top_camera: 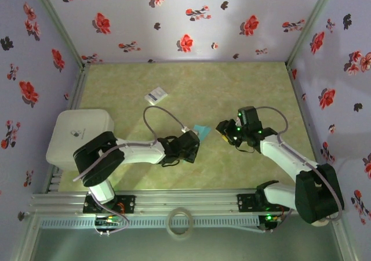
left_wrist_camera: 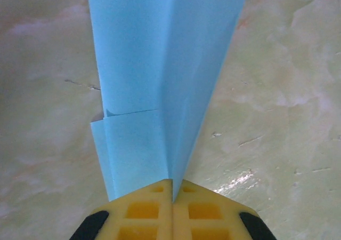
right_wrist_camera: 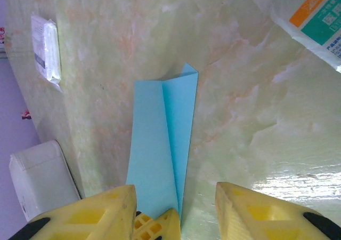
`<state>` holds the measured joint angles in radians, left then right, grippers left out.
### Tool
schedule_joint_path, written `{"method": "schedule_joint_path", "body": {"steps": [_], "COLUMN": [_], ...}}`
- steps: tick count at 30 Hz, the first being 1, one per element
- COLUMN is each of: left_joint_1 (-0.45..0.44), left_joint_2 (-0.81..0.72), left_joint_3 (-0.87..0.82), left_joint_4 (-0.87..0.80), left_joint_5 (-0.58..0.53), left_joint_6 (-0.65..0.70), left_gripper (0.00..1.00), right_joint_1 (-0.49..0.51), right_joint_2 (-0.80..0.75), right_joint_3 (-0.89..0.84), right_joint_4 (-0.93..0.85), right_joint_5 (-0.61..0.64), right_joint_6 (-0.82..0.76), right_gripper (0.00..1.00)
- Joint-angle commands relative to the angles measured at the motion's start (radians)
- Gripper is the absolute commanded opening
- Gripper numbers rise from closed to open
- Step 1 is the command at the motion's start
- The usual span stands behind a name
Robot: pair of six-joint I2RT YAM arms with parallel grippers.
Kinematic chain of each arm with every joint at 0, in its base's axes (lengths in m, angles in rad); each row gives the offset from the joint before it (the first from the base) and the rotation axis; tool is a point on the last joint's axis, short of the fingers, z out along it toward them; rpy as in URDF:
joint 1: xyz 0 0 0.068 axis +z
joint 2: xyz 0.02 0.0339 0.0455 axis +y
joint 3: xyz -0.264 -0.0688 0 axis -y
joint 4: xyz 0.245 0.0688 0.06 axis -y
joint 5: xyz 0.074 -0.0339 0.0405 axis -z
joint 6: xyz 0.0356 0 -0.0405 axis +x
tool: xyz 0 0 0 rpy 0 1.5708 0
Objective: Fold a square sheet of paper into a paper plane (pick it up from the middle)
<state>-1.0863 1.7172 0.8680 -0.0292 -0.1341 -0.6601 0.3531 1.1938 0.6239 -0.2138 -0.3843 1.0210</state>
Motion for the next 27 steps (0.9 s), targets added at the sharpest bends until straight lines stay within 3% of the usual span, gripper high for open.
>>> {"method": "schedule_joint_path", "body": {"steps": [1,16,27], "left_joint_1": [0.028,0.12,0.154], "left_joint_2": [-0.014,0.092,0.196], "left_joint_3": [-0.04,-0.098,-0.077], "left_joint_4": [0.131,0.384,0.497], "left_joint_5": [0.141,0.426,0.586], "left_joint_6": [-0.045,-0.167,-0.28], "left_gripper": [0.02,0.04,0.02], "right_joint_1": [-0.004,0.011,0.101], "right_joint_2": [-0.017,0.003,0.035], "right_joint_3": [-0.022,-0.1,-0.127], "right_joint_4": [0.003,0.218,0.272], "right_joint_5": [0.005,-0.106,-0.046], "right_joint_6": [0.002,0.012,-0.089], "right_gripper": [0.44,0.37,0.23]}}
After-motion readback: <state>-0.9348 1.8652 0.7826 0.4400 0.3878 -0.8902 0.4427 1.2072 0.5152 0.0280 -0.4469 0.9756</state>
